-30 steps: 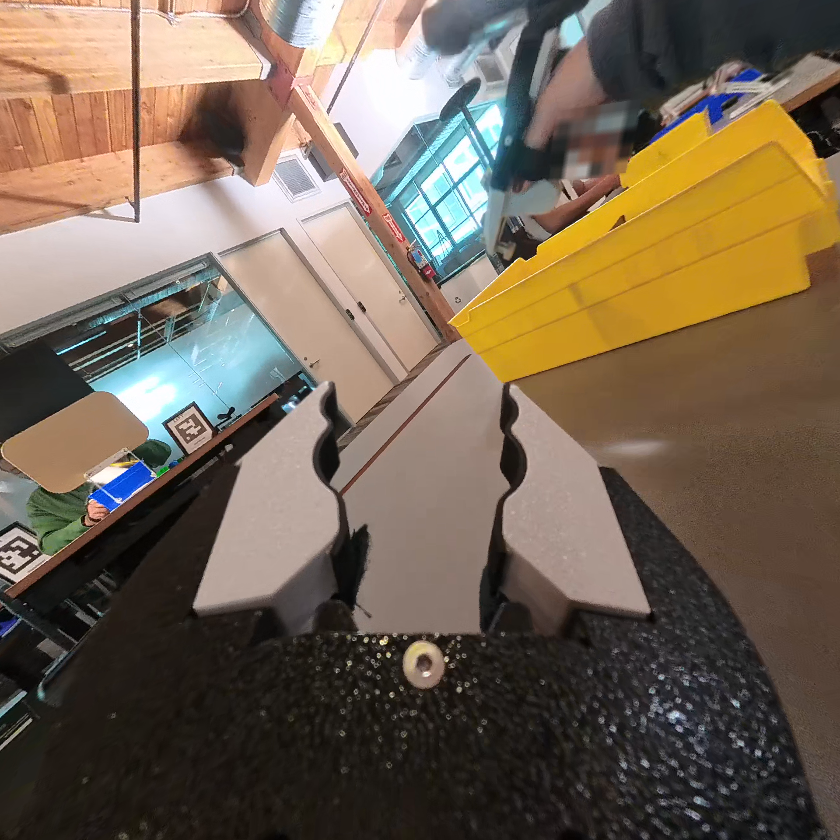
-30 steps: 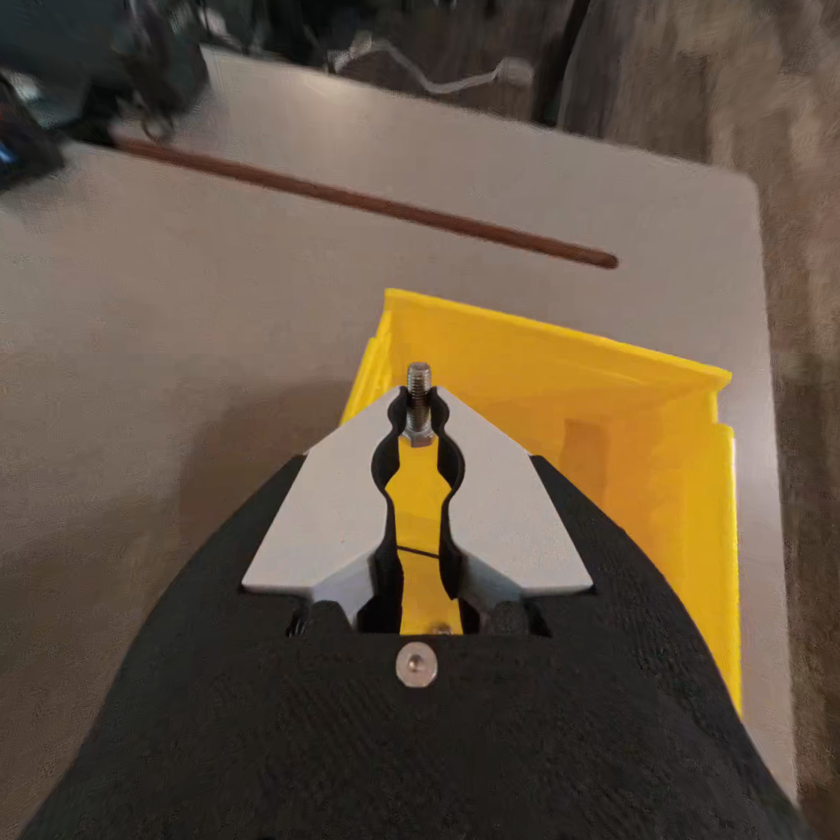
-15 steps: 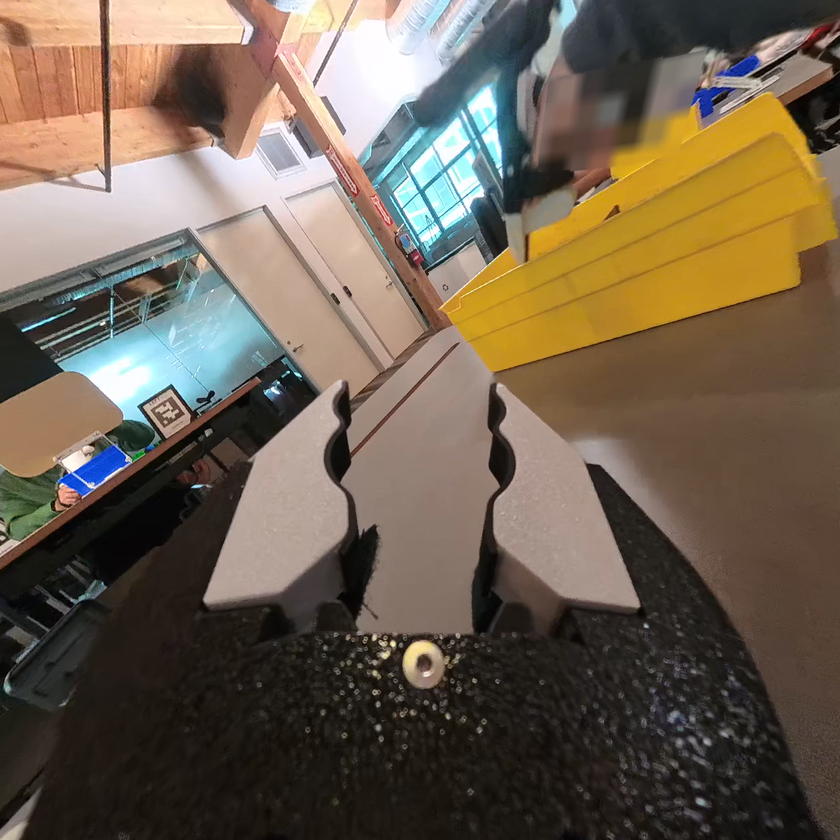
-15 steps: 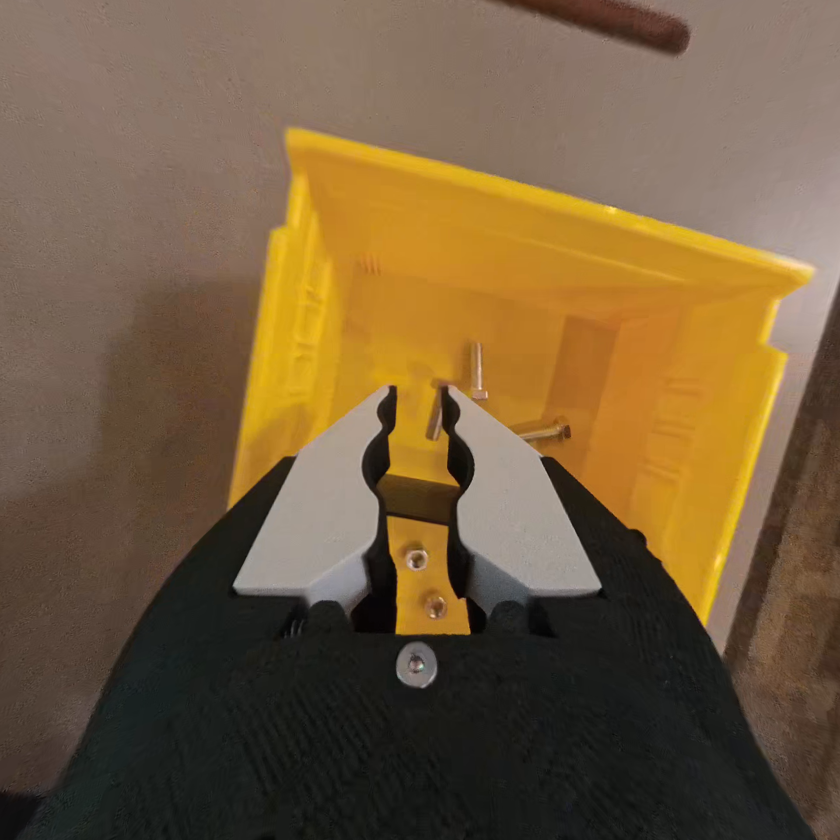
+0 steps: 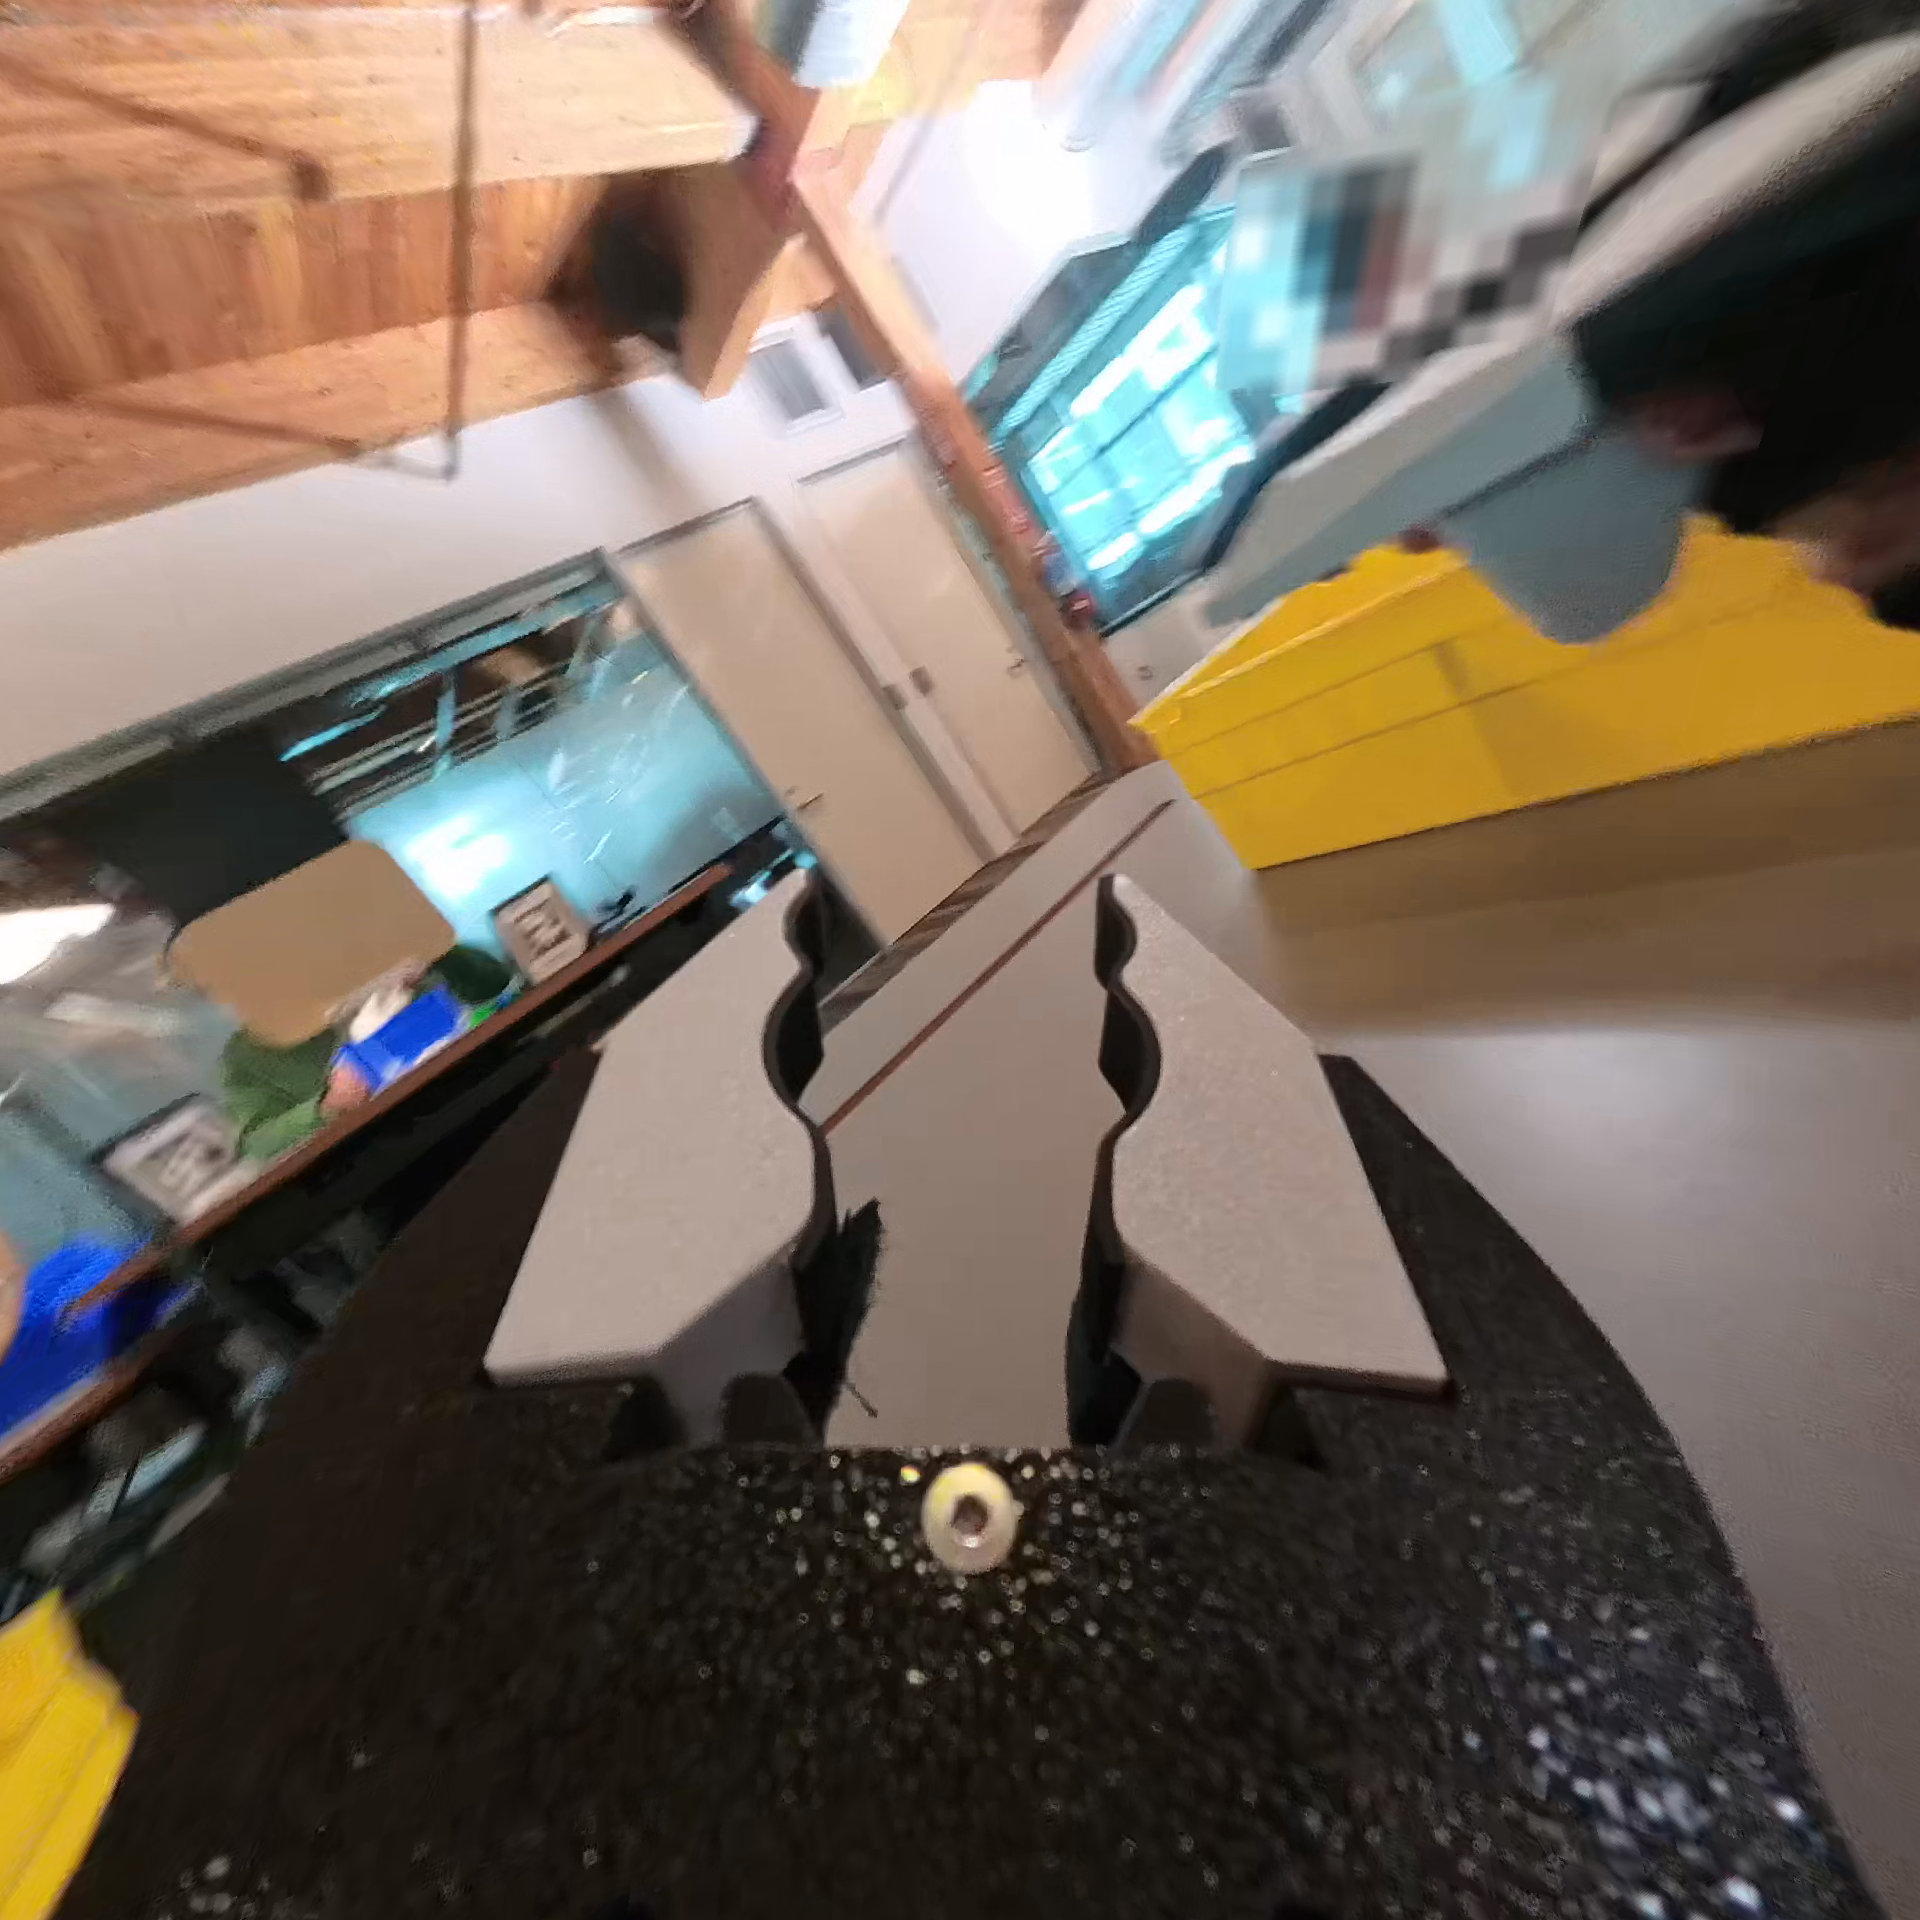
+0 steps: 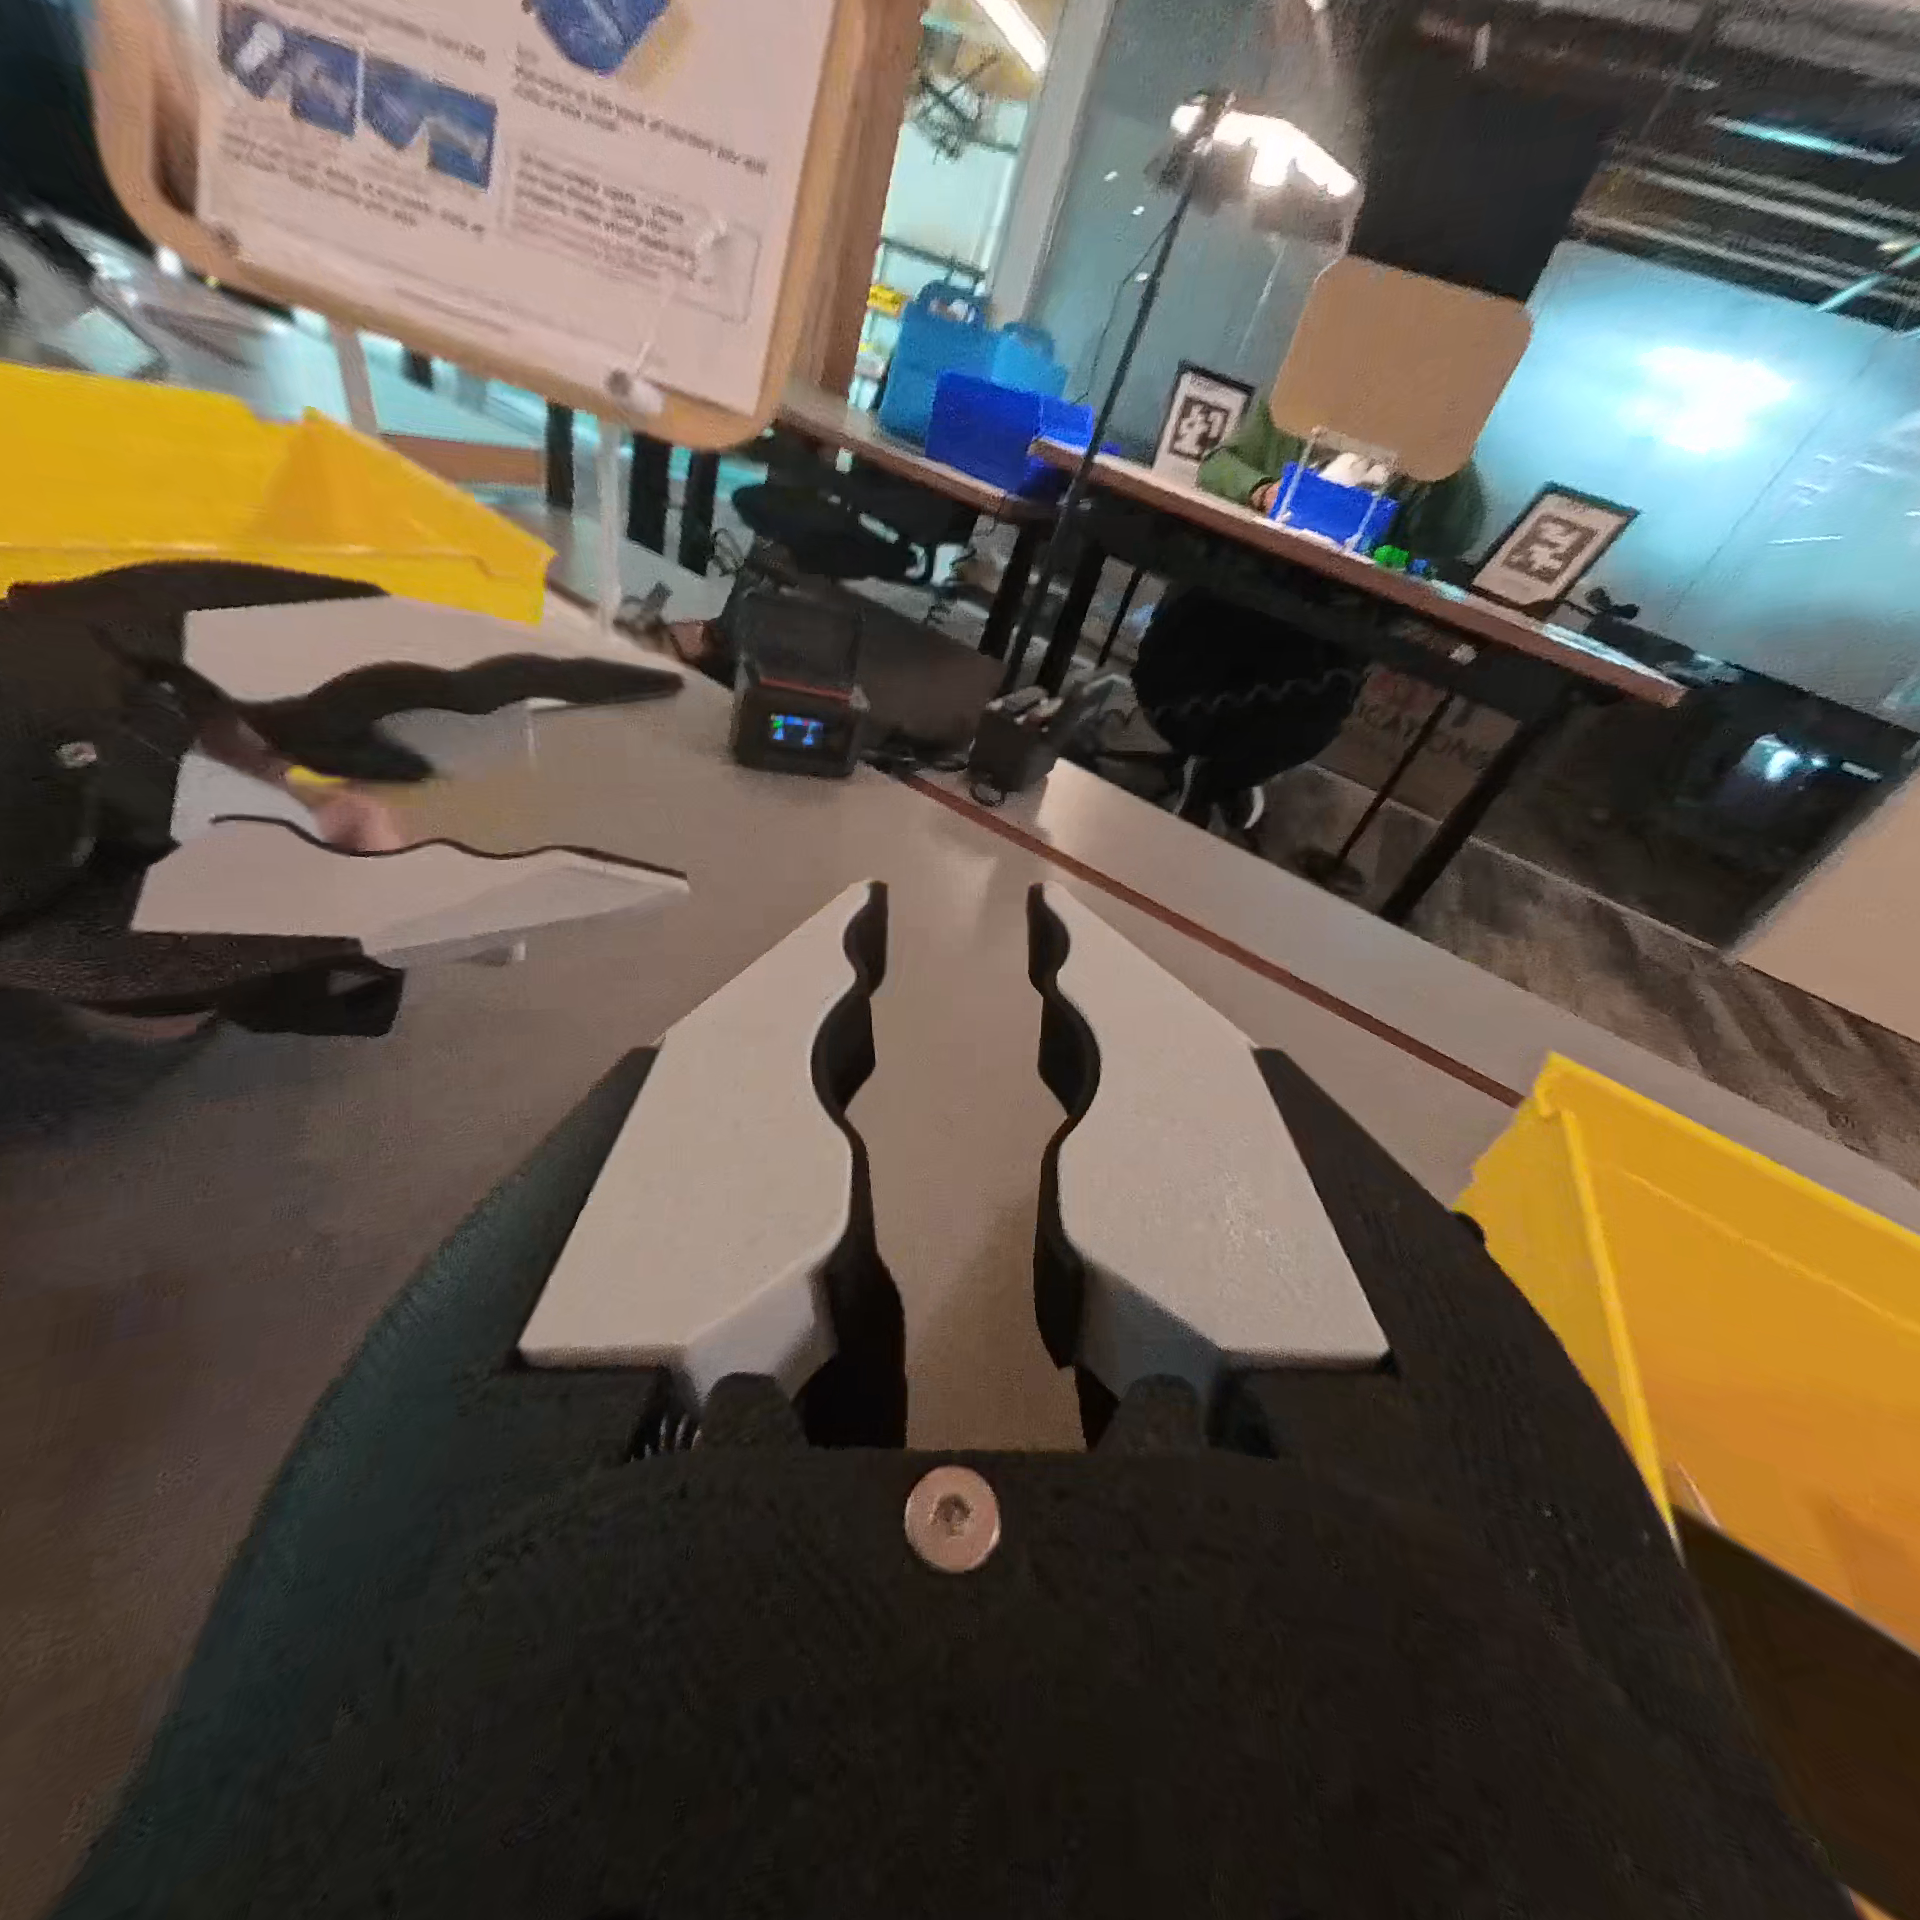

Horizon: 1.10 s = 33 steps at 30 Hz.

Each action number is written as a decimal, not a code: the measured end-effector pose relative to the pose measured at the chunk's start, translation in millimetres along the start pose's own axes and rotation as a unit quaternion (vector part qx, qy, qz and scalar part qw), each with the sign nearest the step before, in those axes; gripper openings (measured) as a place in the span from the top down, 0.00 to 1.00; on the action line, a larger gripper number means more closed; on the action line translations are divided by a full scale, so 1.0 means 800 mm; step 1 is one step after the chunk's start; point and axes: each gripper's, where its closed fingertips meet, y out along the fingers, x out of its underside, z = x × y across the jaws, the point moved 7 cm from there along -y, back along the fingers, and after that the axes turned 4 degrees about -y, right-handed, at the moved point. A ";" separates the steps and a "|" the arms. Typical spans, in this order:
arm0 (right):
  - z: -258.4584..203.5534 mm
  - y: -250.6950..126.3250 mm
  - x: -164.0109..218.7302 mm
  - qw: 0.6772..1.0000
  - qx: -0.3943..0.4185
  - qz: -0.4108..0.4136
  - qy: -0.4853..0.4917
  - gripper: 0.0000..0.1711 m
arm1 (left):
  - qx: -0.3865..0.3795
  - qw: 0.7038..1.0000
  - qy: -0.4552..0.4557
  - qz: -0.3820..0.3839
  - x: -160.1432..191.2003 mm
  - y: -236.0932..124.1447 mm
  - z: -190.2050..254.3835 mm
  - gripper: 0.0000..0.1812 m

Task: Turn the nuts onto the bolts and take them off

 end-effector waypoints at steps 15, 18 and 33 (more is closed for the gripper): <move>0.236 -0.146 -0.006 0.970 0.236 -0.059 -0.006 0.65 | -0.300 0.941 -0.091 -0.125 -0.119 -0.158 -0.140 0.31; 0.288 -0.164 0.014 0.961 0.237 -0.133 -0.057 0.66 | -0.291 0.914 -0.115 -0.259 -0.084 -0.175 -0.154 0.25; 0.391 -0.171 0.203 0.862 0.061 -0.496 0.085 0.81 | -0.138 0.761 -0.140 -0.618 0.033 -0.191 -0.125 0.62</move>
